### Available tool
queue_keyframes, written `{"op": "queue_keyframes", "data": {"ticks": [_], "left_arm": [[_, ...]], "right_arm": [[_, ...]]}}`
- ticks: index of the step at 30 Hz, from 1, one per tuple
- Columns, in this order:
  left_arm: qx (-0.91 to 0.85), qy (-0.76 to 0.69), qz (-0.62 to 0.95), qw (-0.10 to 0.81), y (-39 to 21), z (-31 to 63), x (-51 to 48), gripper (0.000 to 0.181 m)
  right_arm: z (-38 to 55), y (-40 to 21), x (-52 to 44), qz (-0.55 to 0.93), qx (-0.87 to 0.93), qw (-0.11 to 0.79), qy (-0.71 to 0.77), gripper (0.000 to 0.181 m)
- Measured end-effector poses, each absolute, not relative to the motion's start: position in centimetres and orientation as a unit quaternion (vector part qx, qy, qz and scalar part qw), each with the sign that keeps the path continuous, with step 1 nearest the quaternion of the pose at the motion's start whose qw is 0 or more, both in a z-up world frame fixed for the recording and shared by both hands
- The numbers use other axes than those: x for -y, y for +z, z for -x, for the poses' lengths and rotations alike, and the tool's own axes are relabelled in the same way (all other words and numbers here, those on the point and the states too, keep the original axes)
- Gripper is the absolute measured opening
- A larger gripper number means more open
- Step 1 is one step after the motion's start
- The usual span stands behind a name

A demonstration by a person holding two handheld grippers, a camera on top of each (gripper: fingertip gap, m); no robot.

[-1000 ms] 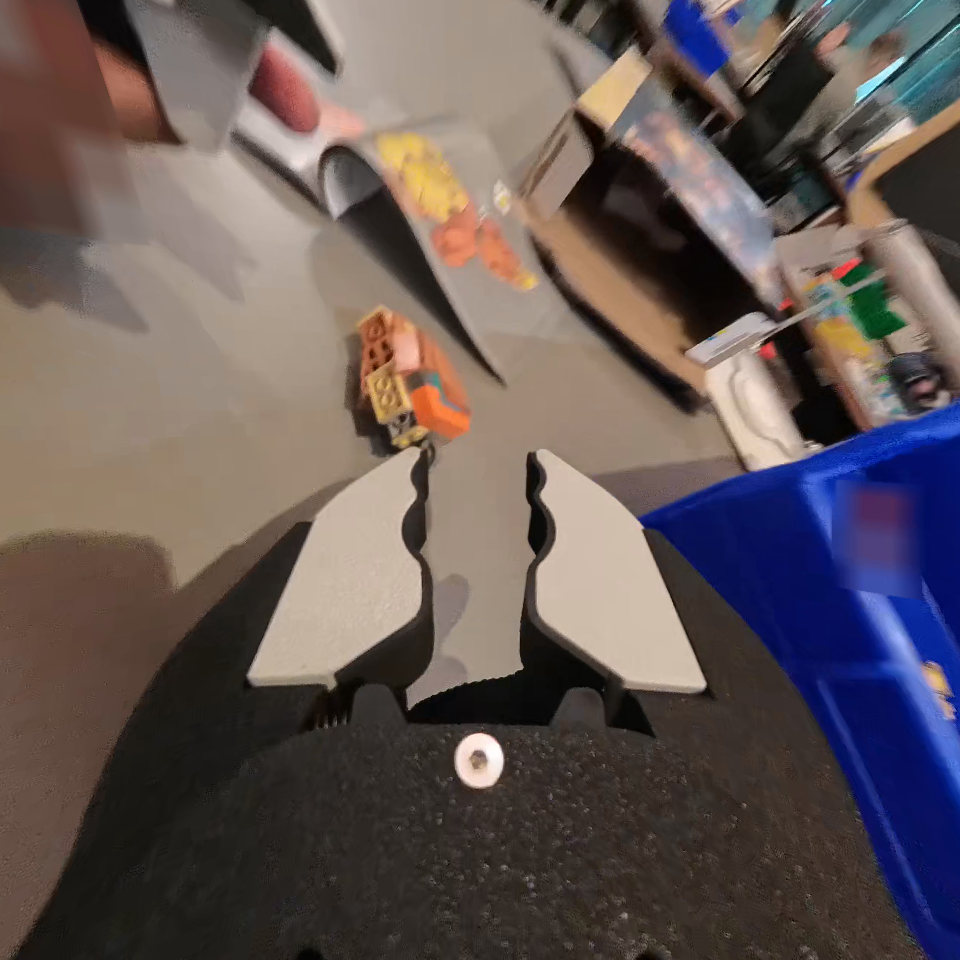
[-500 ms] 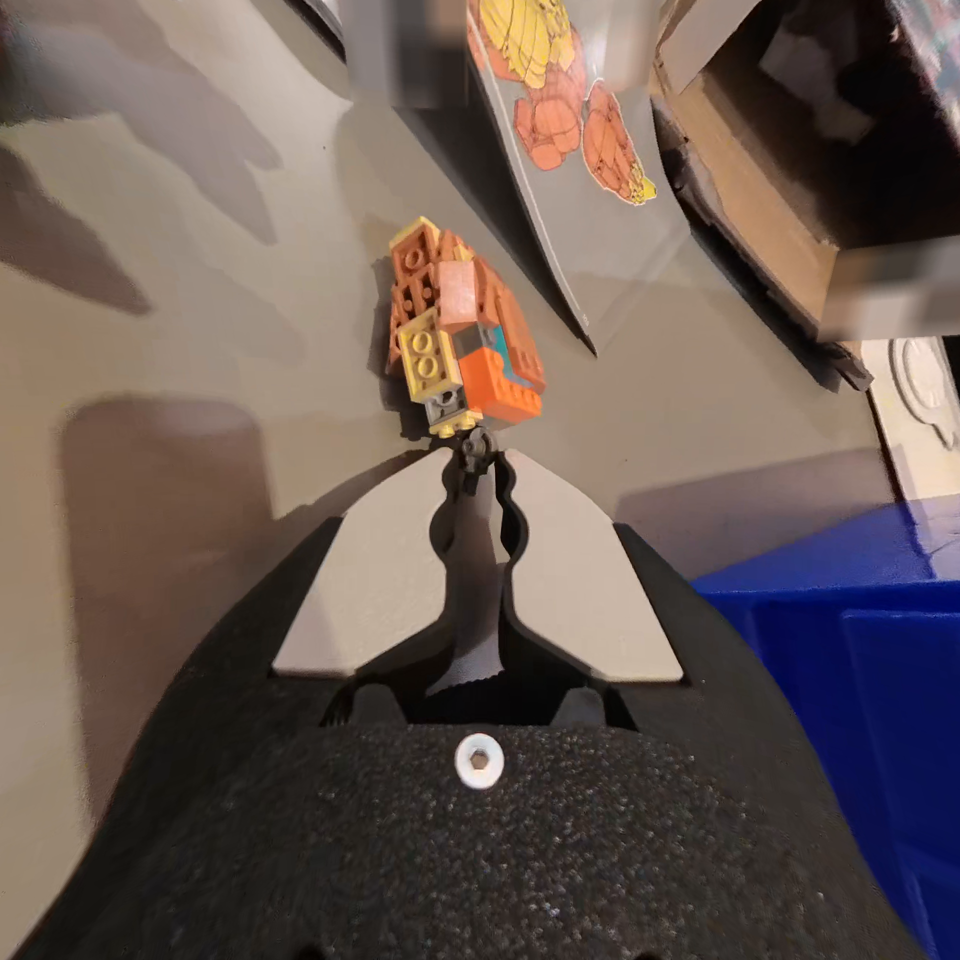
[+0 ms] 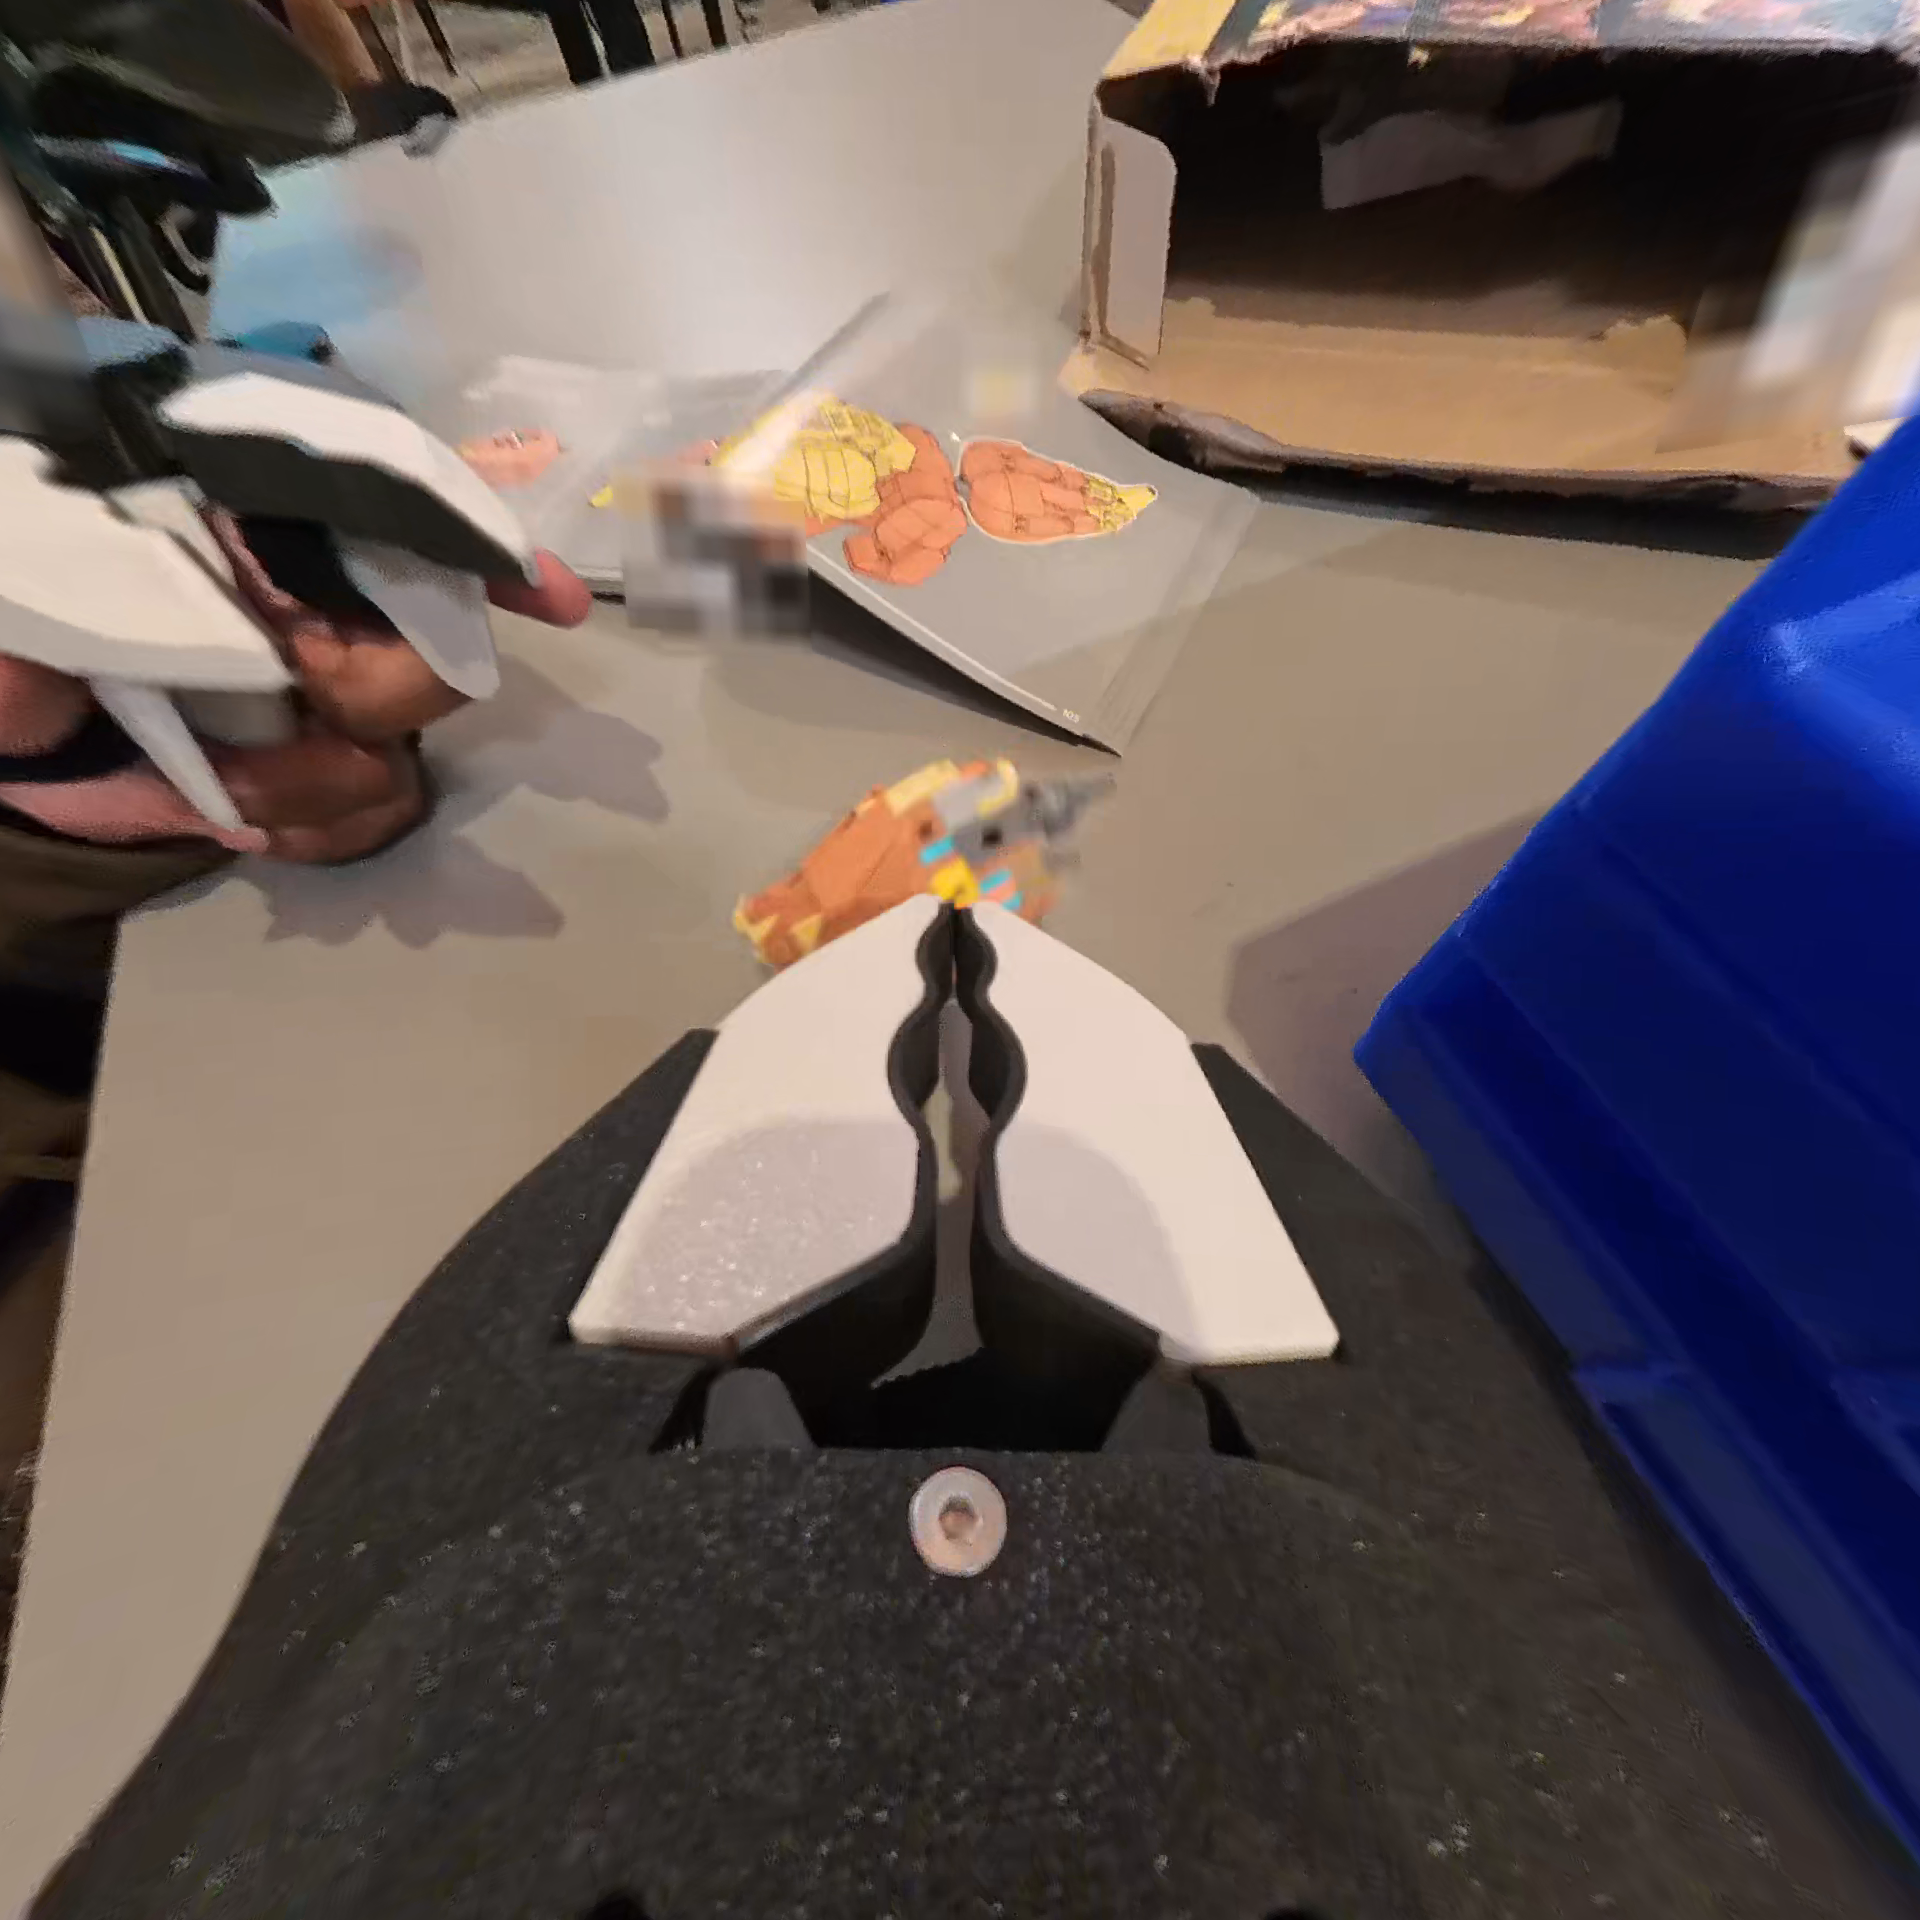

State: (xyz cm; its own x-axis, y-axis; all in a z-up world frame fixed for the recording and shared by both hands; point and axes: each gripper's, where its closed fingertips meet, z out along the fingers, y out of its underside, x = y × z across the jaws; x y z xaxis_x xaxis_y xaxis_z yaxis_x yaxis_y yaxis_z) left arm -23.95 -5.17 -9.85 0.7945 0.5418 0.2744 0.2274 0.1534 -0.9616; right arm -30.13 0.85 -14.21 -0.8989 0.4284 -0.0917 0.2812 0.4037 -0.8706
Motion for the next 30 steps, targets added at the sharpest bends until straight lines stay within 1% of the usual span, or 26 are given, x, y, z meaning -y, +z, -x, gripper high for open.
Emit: {"op": "queue_keyframes", "data": {"ticks": [4, 10, 15, 17, 20, 25, 30], "left_arm": [[0.250, 0.143, 0.729, 0.621, -10.9, 24.3, 4.5, 0.047], [0.140, 0.264, 0.823, 0.482, -9.7, 27.8, 4.4, 0.053], [0.124, 0.235, 0.864, 0.427, -10.8, 31.3, 3.1, 0.055], [0.128, 0.229, 0.870, 0.418, -12.0, 32.4, 3.0, 0.055], [0.151, 0.205, 0.866, 0.431, -13.1, 32.7, 3.5, 0.055], [0.156, 0.215, 0.852, 0.451, -12.6, 33.1, 4.7, 0.055], [0.116, 0.133, 0.877, 0.447, -14.2, 30.6, 3.6, 0.059]], "right_arm": [[30.3, -13.8, -1.3, 0.204, 0.837, 0.092, 0.499, 0.000], [30.1, -14.3, -1.8, 0.181, 0.855, 0.124, 0.470, 0.000], [30.1, -14.5, -1.9, 0.177, 0.857, 0.130, 0.465, 0.005], [30.0, -14.7, -1.9, 0.176, 0.858, 0.134, 0.464, 0.006], [29.7, -14.9, -1.7, 0.173, 0.859, 0.136, 0.461, 0.007], [29.1, -15.8, -1.0, 0.157, 0.870, 0.142, 0.445, 0.009], [29.1, -16.1, -0.9, 0.139, 0.874, 0.160, 0.437, 0.014]]}}
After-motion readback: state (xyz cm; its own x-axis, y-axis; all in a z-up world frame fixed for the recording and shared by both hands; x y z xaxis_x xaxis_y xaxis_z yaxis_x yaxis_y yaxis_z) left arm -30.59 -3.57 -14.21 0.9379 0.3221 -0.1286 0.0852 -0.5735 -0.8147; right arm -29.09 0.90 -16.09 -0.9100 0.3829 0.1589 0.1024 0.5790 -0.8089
